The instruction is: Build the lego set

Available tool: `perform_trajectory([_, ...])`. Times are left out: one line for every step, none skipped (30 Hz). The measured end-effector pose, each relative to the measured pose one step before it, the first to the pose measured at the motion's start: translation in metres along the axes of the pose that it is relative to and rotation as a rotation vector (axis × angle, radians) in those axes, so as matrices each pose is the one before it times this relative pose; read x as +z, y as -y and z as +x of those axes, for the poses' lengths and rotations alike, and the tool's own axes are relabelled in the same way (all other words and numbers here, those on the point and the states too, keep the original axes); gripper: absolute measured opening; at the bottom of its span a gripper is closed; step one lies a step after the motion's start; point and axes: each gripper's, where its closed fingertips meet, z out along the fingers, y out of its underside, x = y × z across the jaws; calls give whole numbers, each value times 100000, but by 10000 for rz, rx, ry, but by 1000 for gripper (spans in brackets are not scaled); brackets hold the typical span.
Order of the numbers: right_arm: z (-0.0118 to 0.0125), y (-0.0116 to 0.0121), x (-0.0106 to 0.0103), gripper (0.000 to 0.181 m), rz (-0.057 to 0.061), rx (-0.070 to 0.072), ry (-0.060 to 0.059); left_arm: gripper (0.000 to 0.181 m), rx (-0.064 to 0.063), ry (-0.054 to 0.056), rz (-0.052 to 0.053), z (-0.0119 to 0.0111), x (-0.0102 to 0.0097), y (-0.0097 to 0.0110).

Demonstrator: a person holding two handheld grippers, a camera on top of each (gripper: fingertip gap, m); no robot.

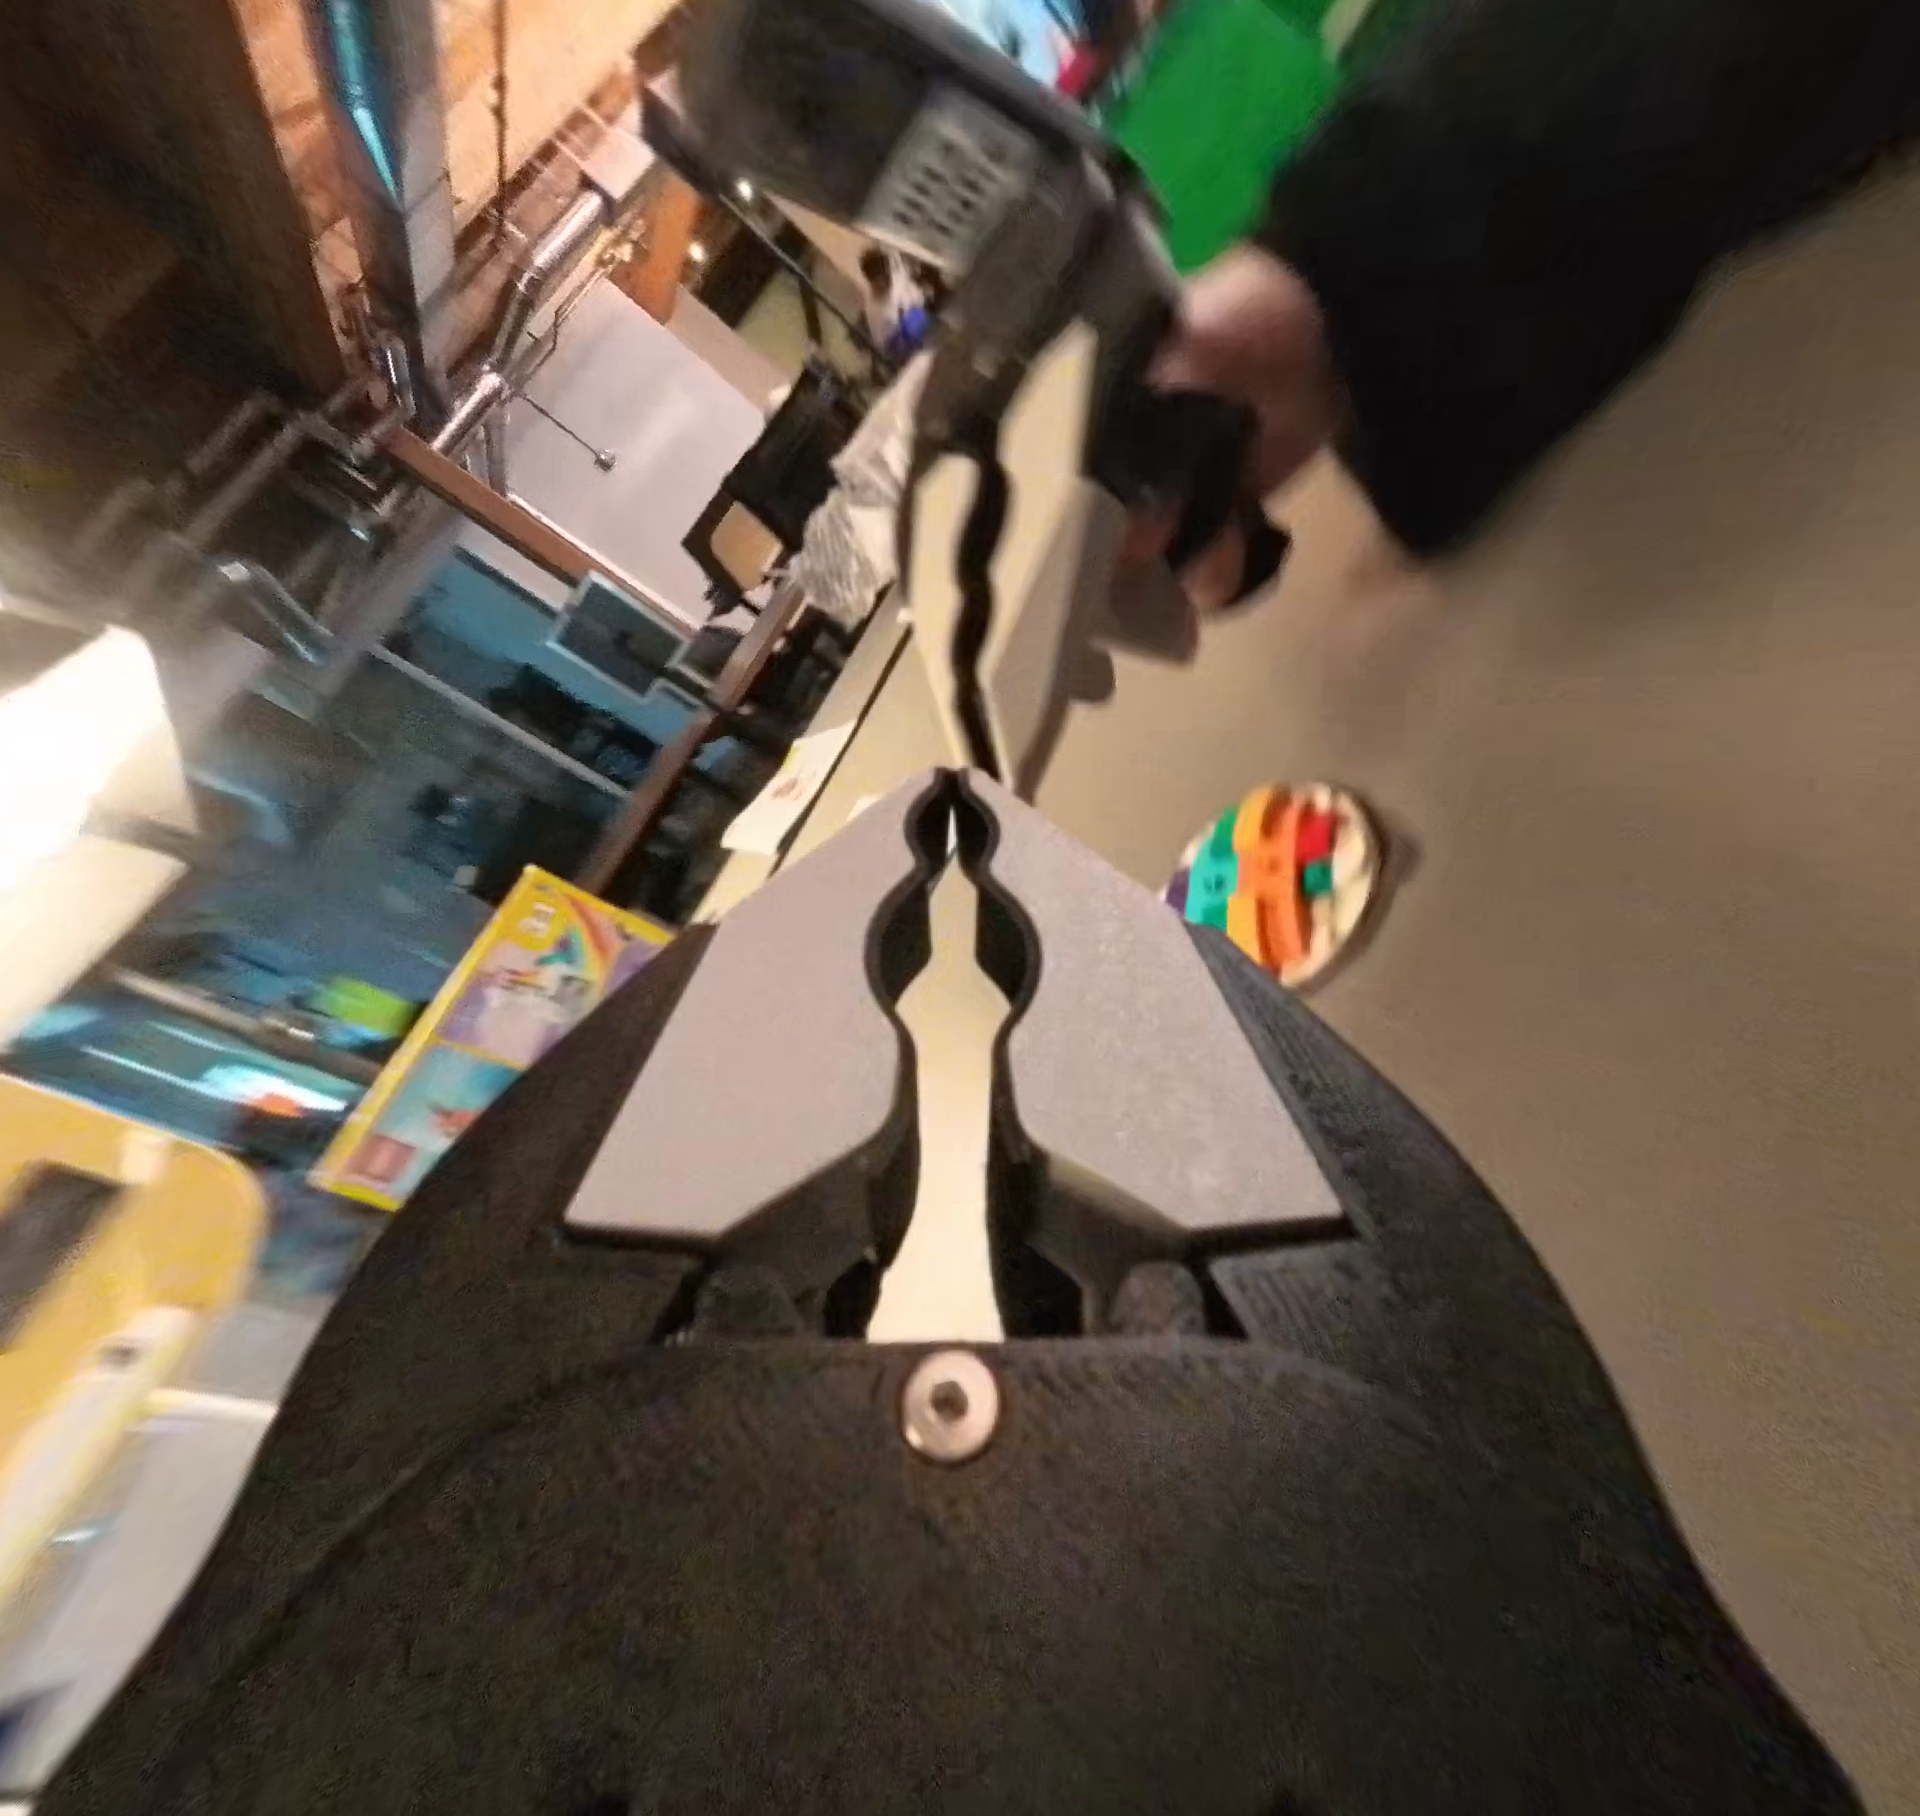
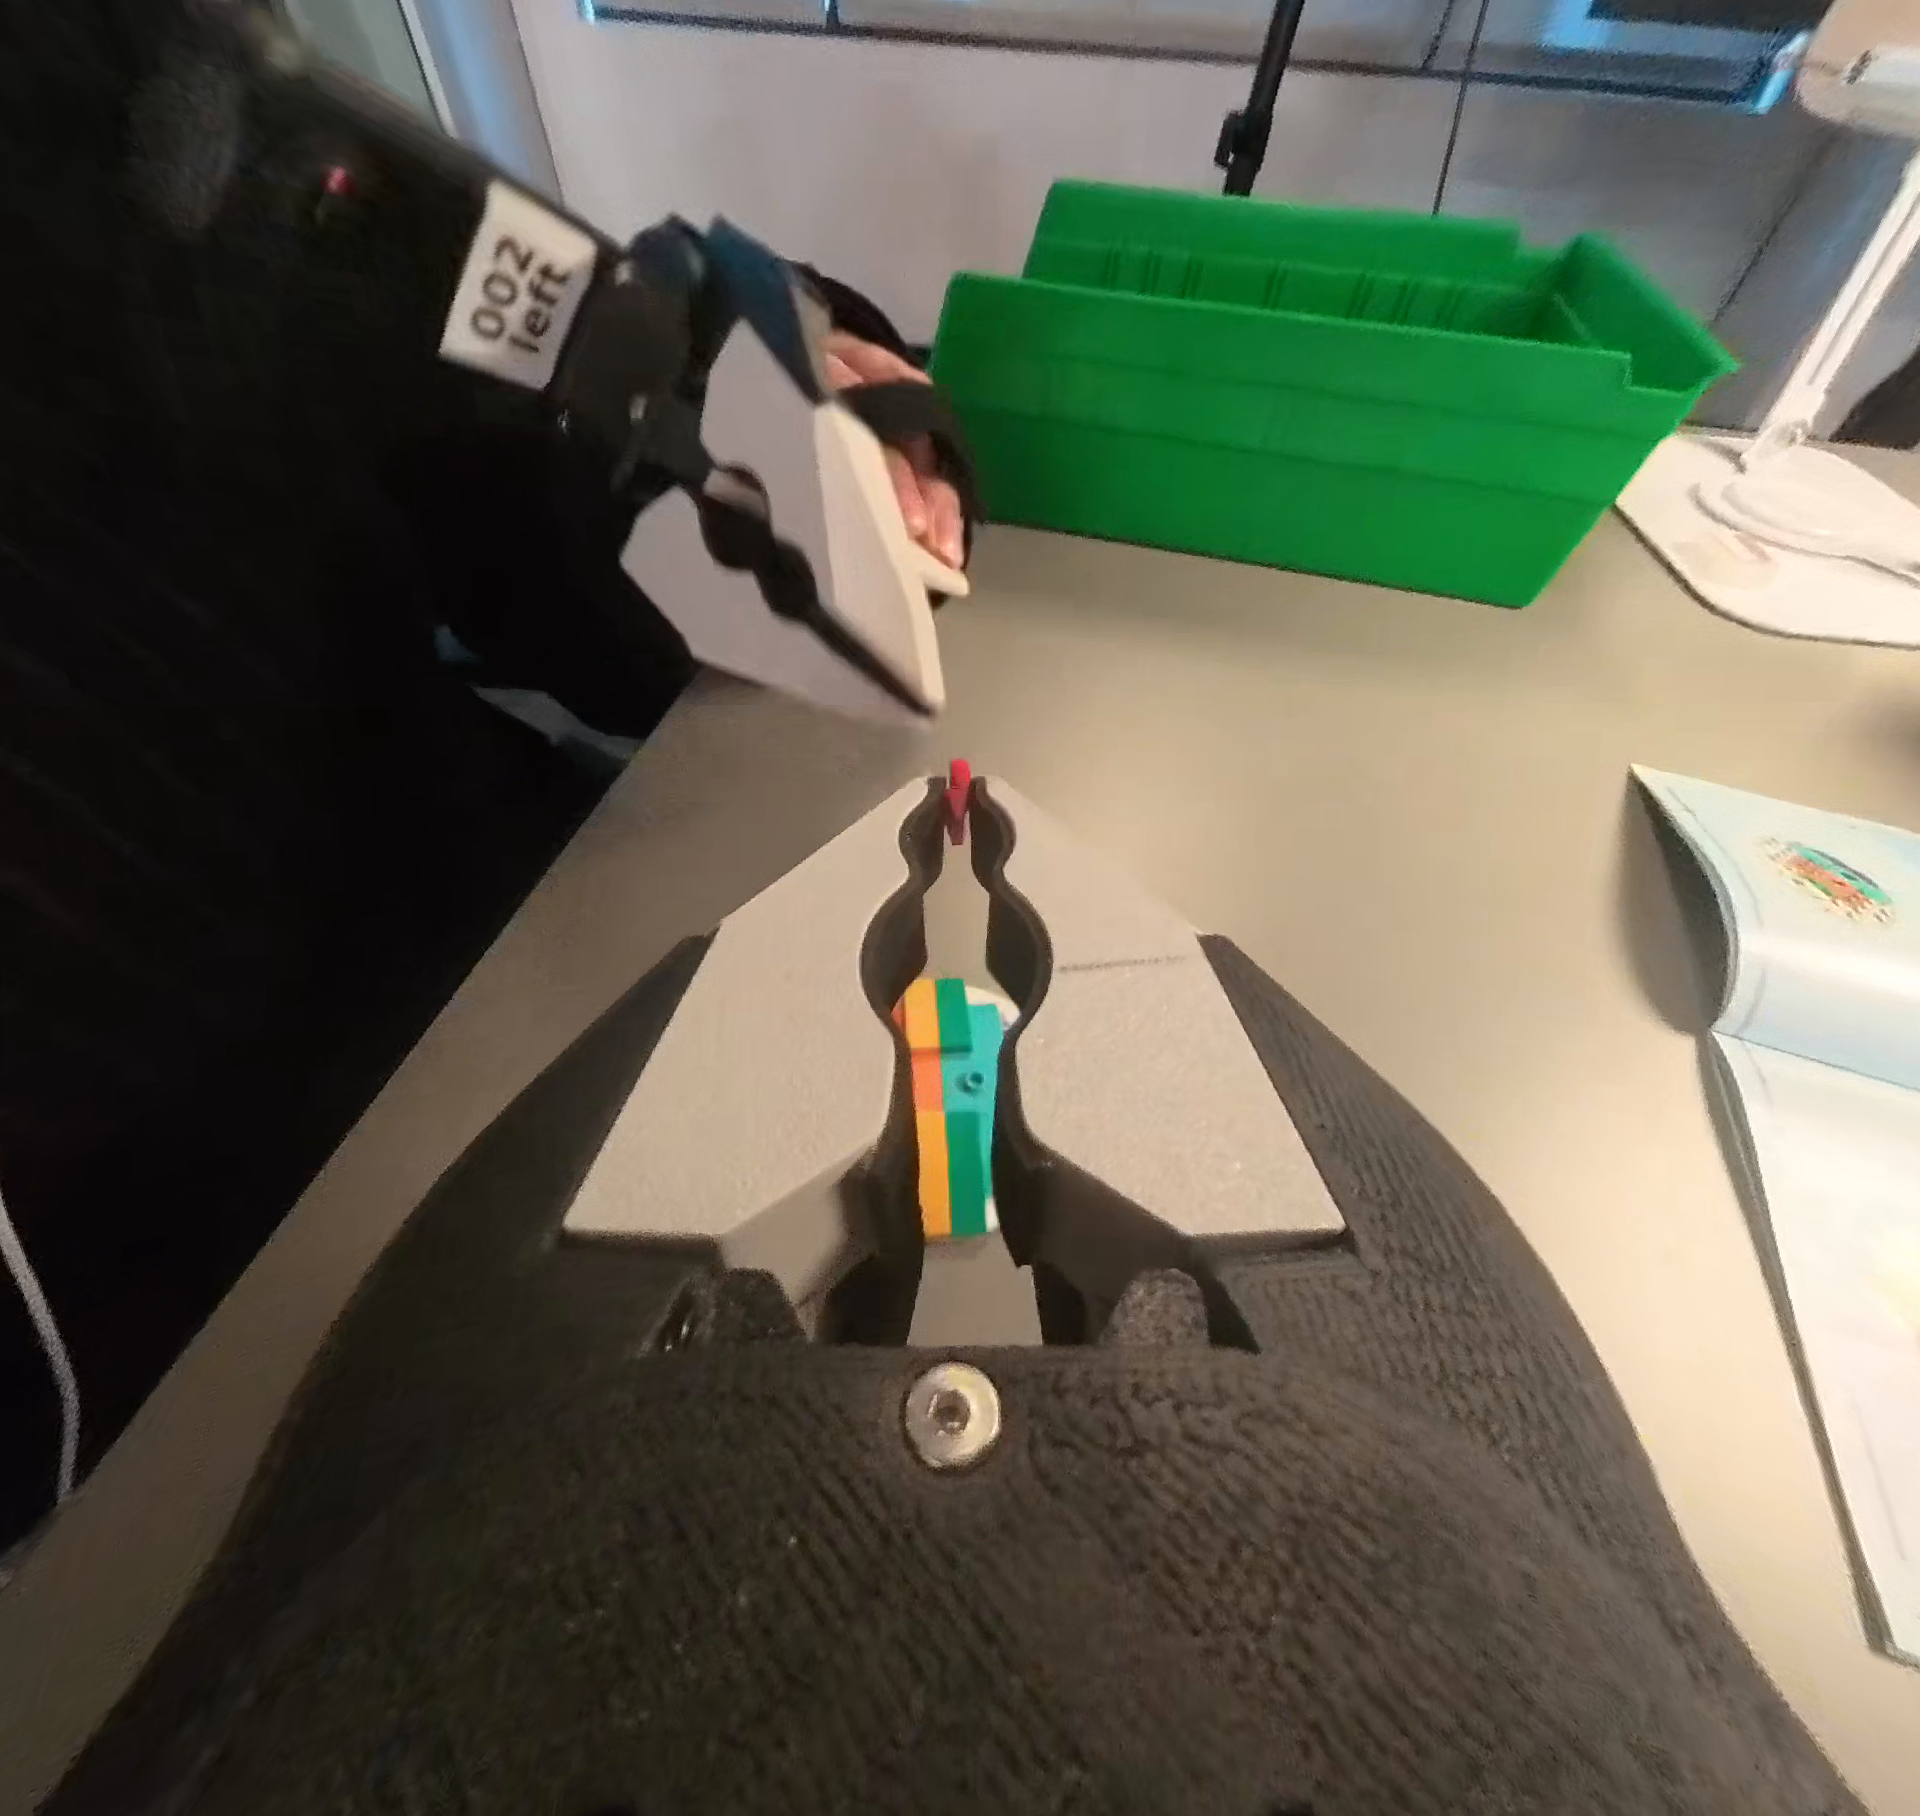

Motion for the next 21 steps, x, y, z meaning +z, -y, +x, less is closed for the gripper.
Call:
perform_trajectory([9, 433, -95, 2, 381, 46, 12, 0, -1169, 23, 386, -919, -172, 569])
perform_trajectory([44, 639, -117, 2, 488, 128, -14, 0, -1167, 176, 345, -1065, -138, 509])
perform_trajectory([280, 701, -181, 2, 501, 10, -188, 3, -1145, 175, 309, -955, -101, 409])
perform_trajectory([296, 726, -212, 2, 479, -204, -272, 10, -1159, -101, 263, -473, -37, 337])
perform_trajectory([139, 706, -201, 3, 431, -353, -242, 17, -1177, -181, 266, -263, 4, 320])
perform_trajectory([3, 748, -181, 3, 463, -332, -169, 22, -1062, -294, 282, 7, 32, 278])
perform_trajectory([-125, 782, -136, 3, 516, -171, -71, 23, -829, -305, 276, 152, 76, 202])
perform_trajectory([-220, 727, -63, 3, 527, 44, 30, 23, -573, -203, 304, 106, 112, 190])
perform_trajectory([-337, 607, -18, 3, 485, 214, 156, 20, -331, -238, 289, 264, 142, 162])
perform_trajectory([-286, 430, 44, 3, 399, 298, 160, 17, -145, -173, 250, 262, 173, 139])
perform_trajectory([-142, 357, 29, 3, 357, 250, 65, 14, -36, -113, 140, 240, 215, 28])
perform_trajectory([-149, 290, 28, 3, 282, 179, 78, 10, 2, -156, 80, 306, 206, -16])
perform_trajectory([32, 340, -72, 2, 261, 136, -12, 10, -14, -189, 92, 344, 163, 53])
perform_trajectory([41, 233, -62, 2, 147, 111, -2, 10, -55, -175, 30, 289, 143, -10])
perform_trajectory([14, 149, -53, 2, 76, 64, 29, 12, -56, -139, 37, 228, 121, -3])
perform_trajectory([26, 0, -53, 3, -17, 19, 11, 13, -59, -69, 70, 121, 76, 61])
perform_trajectory([-11, -100, -26, 3, -60, -20, 24, 14, -71, -64, 84, 94, 54, 100])
perform_trajectory([-62, -95, -10, 3, -34, 8, 41, 15, -97, -66, 47, 75, 67, 59])
perform_trajectory([-81, -81, 7, 2, -29, 50, 65, 16, -92, -17, 4, -6, 78, -2])
perform_trajectory([-98, -87, 42, 2, -39, 23, 69, 16, -60, 3, -20, -26, 63, -47])
perform_trajectory([-44, -113, 34, 3, -57, -26, 25, 14, -41, -48, -27, 55, 58, -56])
